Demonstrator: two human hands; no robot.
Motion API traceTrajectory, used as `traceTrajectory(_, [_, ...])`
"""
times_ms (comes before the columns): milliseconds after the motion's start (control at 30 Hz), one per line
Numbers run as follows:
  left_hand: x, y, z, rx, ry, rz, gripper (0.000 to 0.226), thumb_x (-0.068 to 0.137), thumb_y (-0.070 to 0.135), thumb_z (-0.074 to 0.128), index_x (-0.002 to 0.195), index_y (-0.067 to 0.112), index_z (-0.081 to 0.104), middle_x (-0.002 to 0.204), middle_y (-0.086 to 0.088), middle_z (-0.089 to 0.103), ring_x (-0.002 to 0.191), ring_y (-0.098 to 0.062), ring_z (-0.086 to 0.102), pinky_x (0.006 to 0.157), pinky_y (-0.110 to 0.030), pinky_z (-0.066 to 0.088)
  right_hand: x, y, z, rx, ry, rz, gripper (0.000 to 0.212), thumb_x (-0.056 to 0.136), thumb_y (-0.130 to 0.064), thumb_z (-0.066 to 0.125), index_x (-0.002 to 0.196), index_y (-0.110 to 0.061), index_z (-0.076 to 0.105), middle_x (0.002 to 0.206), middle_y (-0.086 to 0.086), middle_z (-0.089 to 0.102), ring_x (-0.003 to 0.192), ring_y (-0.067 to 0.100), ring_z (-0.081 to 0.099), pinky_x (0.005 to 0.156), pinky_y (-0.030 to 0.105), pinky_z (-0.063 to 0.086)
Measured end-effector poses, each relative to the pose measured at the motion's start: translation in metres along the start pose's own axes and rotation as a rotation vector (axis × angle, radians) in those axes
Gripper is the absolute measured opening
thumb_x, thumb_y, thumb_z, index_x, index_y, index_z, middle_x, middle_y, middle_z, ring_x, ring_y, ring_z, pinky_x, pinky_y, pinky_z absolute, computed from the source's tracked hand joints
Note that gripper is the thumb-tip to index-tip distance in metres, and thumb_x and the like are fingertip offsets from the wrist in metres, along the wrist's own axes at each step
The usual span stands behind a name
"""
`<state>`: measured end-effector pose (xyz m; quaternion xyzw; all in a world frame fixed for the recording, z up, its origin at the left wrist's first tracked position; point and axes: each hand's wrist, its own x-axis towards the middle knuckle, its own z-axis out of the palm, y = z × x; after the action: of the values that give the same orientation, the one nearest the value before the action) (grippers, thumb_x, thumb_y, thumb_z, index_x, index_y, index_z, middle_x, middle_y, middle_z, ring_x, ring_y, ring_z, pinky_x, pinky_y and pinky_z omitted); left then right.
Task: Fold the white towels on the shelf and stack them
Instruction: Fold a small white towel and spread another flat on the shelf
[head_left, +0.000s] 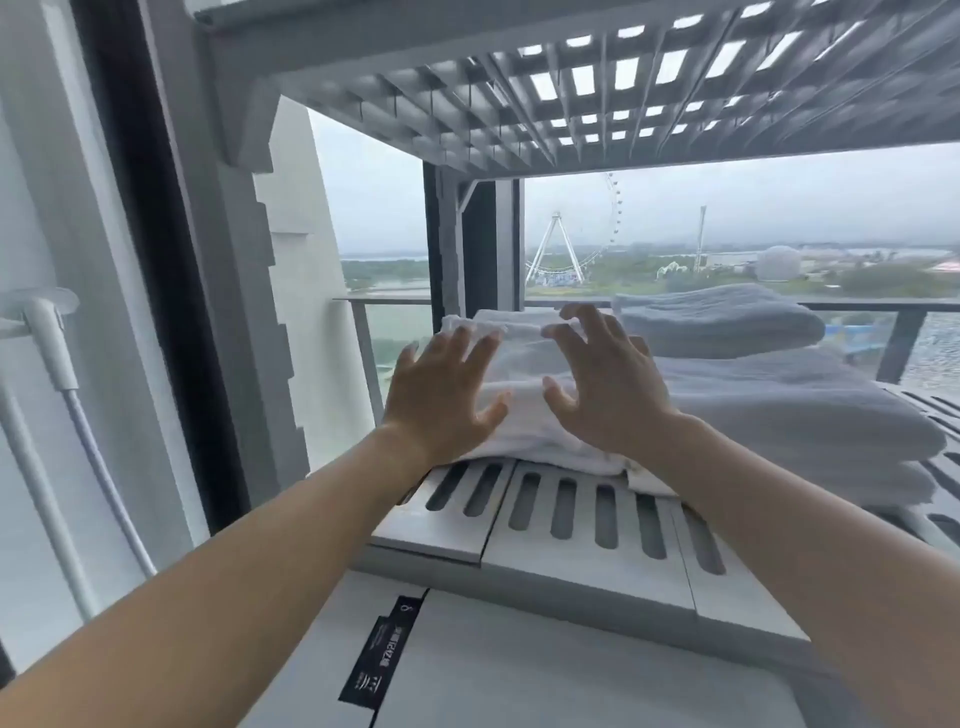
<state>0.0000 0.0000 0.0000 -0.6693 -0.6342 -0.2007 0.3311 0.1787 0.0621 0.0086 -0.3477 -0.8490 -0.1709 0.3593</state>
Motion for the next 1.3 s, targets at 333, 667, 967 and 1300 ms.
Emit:
traceTrajectory(333, [0.012,-0.012,0.052,-0.087,-0.253,0.089,0.079,0.073,0.065,0.053,0.138,0.03,0.023,0.145,0.003,0.031,0.128,-0.022,0.036,0.101,-0.047,0.034,-0.003,0.024,0.039,-0.092,-0.376,-0.066,0.081,0.074,-0.059,0.059,0.141,-0.033,0.022,0.149,-0.003,0.018,0.136,0.021,0.017,0.102,0.046,0.028])
traceTrajectory(667, [0.007,-0.013,0.04,-0.051,-0.063,0.209,0.07,0.07,0.04,0.069,0.131,0.027,0.038,0.124,-0.001,0.052,0.098,-0.026,0.057,0.068,-0.037,0.049,0.007,0.007,0.036,0.054,-0.161,-0.001,0.033,0.081,-0.014,0.058,0.111,-0.025,0.046,0.116,0.001,0.042,0.109,0.024,0.035,0.08,0.042,0.038])
traceTrajectory(967, [-0.004,-0.01,0.019,-0.069,-0.057,0.023,0.055,0.077,0.01,0.059,0.127,0.026,0.039,0.12,-0.001,0.05,0.104,-0.025,0.051,0.062,-0.032,0.043,0.005,0.007,0.014,0.253,-0.087,-0.037,0.052,0.066,-0.055,0.07,0.104,-0.024,0.052,0.098,-0.011,0.045,0.096,0.015,0.044,0.075,0.033,0.037])
traceTrajectory(1300, [-0.012,0.0,0.036,-0.247,-0.317,0.011,0.061,0.084,0.021,0.063,0.136,0.018,0.031,0.134,-0.005,0.04,0.116,-0.029,0.046,0.091,-0.037,0.041,-0.006,0.02,0.025,0.095,-0.441,-0.033,0.072,0.077,-0.035,0.07,0.138,-0.041,0.032,0.14,-0.003,0.026,0.131,0.02,0.016,0.101,0.043,0.037])
